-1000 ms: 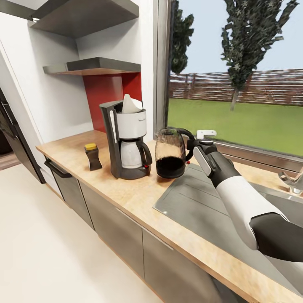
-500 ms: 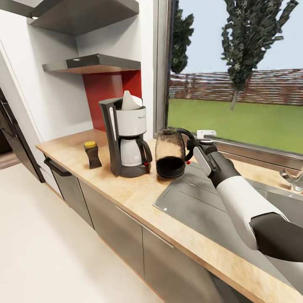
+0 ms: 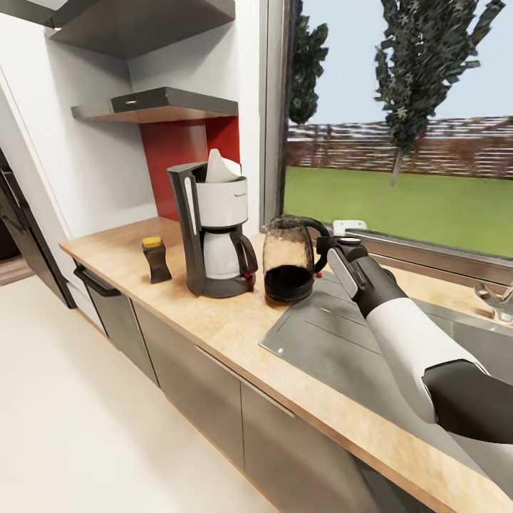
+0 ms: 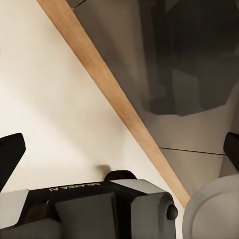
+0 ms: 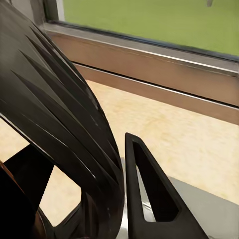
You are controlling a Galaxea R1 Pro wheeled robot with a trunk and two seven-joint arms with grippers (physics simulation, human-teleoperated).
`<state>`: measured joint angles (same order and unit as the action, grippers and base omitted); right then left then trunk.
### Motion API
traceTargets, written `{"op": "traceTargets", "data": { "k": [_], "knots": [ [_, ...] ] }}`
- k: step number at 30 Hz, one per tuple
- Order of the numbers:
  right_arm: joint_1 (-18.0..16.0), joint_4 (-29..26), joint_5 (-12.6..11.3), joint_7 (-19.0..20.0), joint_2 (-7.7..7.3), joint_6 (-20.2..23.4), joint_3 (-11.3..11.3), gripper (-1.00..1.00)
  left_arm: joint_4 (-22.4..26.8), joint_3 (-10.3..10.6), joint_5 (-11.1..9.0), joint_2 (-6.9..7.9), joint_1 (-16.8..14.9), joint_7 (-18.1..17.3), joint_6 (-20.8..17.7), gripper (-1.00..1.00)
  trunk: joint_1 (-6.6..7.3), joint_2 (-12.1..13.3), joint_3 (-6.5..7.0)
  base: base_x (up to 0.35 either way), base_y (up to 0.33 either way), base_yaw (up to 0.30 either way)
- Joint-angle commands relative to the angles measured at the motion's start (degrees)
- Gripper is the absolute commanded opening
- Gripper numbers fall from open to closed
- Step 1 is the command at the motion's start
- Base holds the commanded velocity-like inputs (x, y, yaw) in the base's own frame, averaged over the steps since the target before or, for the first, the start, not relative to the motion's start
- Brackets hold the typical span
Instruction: Set up a coffee station on the kitchen countertop: keep the coffee maker on the countertop, move the bottle of coffee from the kitchen shelf to the counter next to the coffee maker, place a paper coffee filter on top of the coffee maker, put the saucer next to the coffee maker with the coffee cup on the saucer, and place the electric kettle next to the coffee maker.
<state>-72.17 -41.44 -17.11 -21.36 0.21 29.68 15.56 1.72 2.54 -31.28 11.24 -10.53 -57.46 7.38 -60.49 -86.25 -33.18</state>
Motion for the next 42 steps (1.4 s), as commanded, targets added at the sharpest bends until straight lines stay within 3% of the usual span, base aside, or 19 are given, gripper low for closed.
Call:
{"op": "traceTargets", "data": {
  "k": [1, 20, 42],
  "knots": [
    [-0.1, -0.1, -0.5, -0.5, -0.04, 0.1, 0.2, -1.0, 0.0, 0.3, -0.1, 0.01, 0.0, 0.0, 0.5, 1.0, 0.0, 0.0, -0.05, 0.0, 0.0, 0.0],
    [0.1, 0.0, -0.5, -0.5, -0.04, 0.1, 0.2, -1.0, 0.0, 0.3, -0.1, 0.01, -0.1, 0.1, 0.5, 1.0, 0.0, 0.0, -0.05, 0.03, 0.0, 0.0],
    [0.1, 1.5, -0.5, -0.5, -0.04, -0.9, 0.2, -1.0, 0.0, 0.3, -0.1, 0.01, 0.0, 0.1, 0.5, 1.0, -2.85, -5.2, -2.39, 0.0, 0.0, 0.0]
  ]
}}
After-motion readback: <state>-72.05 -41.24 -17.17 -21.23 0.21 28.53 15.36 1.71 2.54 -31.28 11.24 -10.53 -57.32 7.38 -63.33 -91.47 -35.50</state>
